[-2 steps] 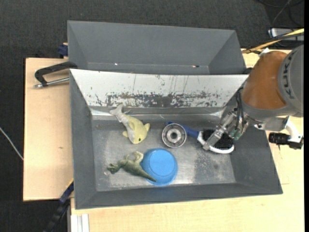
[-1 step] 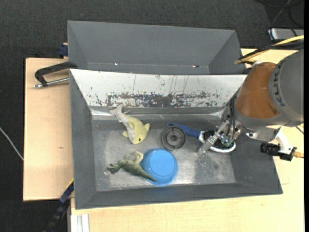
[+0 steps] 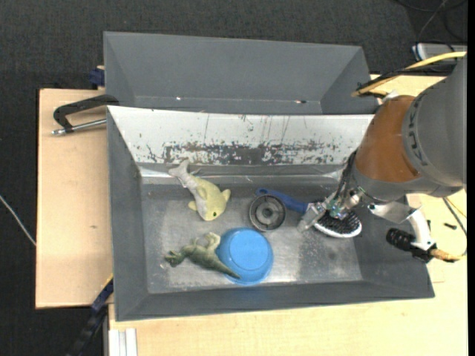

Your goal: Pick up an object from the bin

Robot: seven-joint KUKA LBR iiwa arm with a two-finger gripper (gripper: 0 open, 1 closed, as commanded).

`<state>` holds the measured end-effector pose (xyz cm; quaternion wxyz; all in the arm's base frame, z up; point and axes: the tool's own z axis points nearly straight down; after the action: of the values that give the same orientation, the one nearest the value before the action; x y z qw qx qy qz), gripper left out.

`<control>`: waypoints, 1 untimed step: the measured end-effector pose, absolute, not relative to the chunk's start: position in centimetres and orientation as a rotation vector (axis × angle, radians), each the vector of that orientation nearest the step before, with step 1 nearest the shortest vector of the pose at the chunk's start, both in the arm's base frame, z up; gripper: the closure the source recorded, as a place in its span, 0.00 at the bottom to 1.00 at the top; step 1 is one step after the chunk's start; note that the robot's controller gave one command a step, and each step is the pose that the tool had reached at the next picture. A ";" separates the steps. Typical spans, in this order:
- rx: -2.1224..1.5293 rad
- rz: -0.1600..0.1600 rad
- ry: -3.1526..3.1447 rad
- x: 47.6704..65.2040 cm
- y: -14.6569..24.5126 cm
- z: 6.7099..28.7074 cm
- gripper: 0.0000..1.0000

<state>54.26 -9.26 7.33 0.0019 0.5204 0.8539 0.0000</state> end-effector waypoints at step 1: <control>1.632 0.006 2.689 54.3 -8.9 7.4 1.00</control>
Offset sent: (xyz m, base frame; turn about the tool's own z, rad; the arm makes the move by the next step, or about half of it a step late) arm 0.0000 0.0000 0.0000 0.0000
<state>54.27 -8.93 7.44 -0.0019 0.5188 0.8549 0.0018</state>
